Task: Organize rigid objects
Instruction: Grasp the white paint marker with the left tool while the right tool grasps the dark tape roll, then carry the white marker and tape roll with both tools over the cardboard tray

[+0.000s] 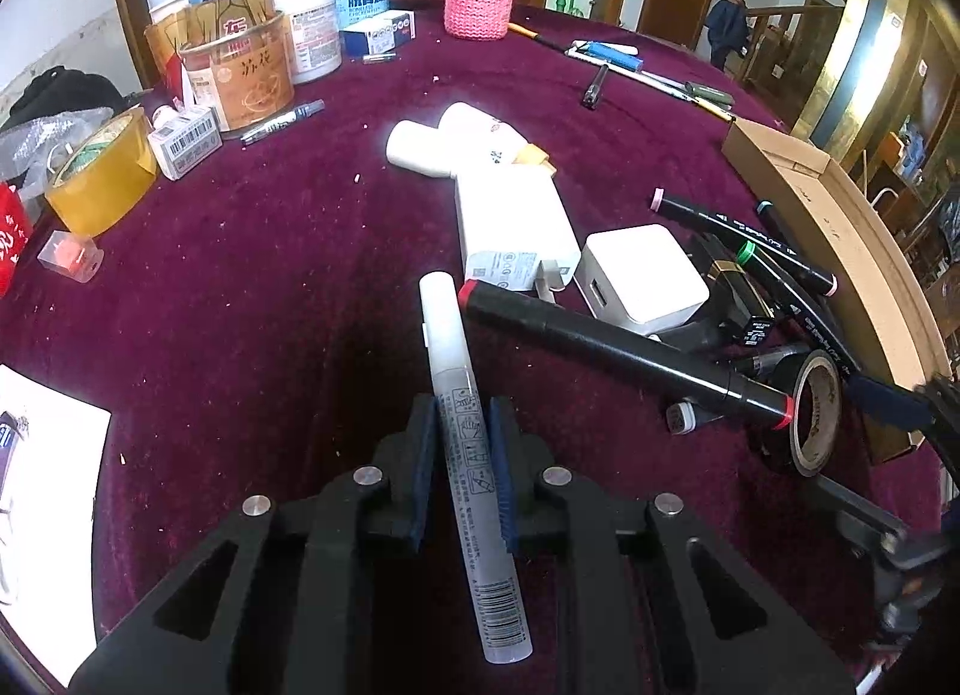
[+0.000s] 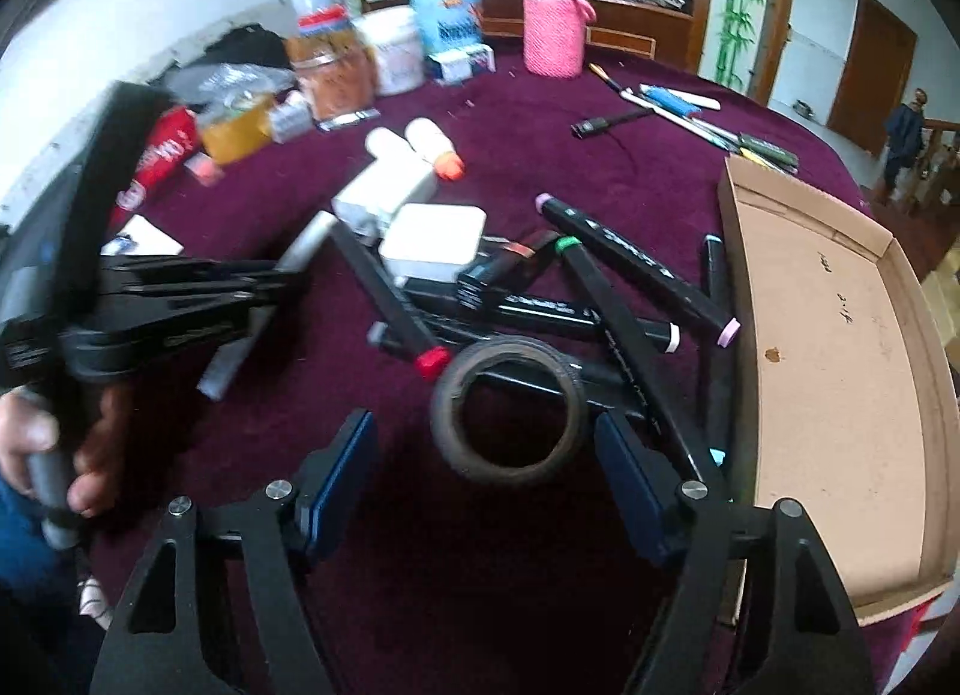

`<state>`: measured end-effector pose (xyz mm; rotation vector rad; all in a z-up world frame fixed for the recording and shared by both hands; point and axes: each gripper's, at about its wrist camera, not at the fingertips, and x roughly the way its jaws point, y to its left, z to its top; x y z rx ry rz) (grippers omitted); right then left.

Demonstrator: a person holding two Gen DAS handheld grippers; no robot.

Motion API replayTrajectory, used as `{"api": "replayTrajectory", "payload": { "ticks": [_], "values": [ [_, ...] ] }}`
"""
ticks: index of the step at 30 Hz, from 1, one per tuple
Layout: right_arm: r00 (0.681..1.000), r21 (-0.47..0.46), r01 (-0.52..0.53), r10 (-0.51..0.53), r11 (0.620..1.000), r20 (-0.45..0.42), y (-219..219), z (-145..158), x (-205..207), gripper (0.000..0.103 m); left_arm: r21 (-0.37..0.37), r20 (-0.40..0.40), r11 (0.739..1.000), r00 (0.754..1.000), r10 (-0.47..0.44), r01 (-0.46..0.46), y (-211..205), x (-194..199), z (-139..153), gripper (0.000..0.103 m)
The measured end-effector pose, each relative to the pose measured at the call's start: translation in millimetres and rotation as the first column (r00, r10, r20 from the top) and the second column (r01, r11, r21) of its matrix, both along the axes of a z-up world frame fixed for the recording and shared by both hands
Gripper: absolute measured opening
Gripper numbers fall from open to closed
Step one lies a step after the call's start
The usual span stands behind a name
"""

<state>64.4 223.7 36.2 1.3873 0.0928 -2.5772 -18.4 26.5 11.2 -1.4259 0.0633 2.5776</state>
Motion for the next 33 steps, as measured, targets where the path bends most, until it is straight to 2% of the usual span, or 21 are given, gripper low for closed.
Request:
{"api": "replayTrajectory", "payload": {
  "ticks": [2, 4, 7, 13, 18, 24, 33],
  "values": [
    [1.0, -0.016, 0.009, -0.009, 1.0, 0.017, 2.4, -5.0, -5.0, 0.07, -0.008, -0.017, 1.0, 1.0, -0.002, 0.002, 1.2, 0.5, -0.9, 0.015],
    [1.0, -0.004, 0.02, -0.02, 1.0, 0.022, 2.3, -9.3, -7.3, 0.053, -0.017, -0.034, 1.0, 0.999, -0.003, 0.002, 3.2, 1.5, -1.5, 0.015],
    [0.999, -0.02, 0.027, -0.027, 0.999, 0.017, 5.1, -10.4, -6.8, 0.054, -0.016, -0.057, 1.0, 0.998, 0.004, -0.005, 3.4, 3.2, -2.0, 0.015],
    [0.999, -0.071, 0.036, -0.036, 0.997, 0.0, 10.9, -6.3, 0.6, 0.054, 0.041, -0.066, 0.999, 0.998, 0.021, -0.018, -5.2, 3.0, 0.9, 0.013],
    [0.998, -0.123, 0.036, -0.042, 0.992, -0.049, 21.1, 9.9, 13.7, 0.054, 0.08, -0.112, 0.997, 0.994, 0.018, -0.009, -6.4, 8.8, 11.7, 0.012],
    [0.992, -0.146, 0.05, -0.066, 0.988, -0.108, 33.7, 33.4, 15.5, 0.054, 0.074, -0.14, 0.997, 0.99, -0.003, 0.014, 3.8, 16.2, 22.3, 0.012],
    [0.979, -0.225, 0.116, -0.15, 0.967, -0.138, 69.1, 47.8, 4.5, 0.054, 0.074, -0.191, 0.995, 0.98, -0.053, 0.068, 31.1, 24.5, 53.8, 0.012]
  ]
}}
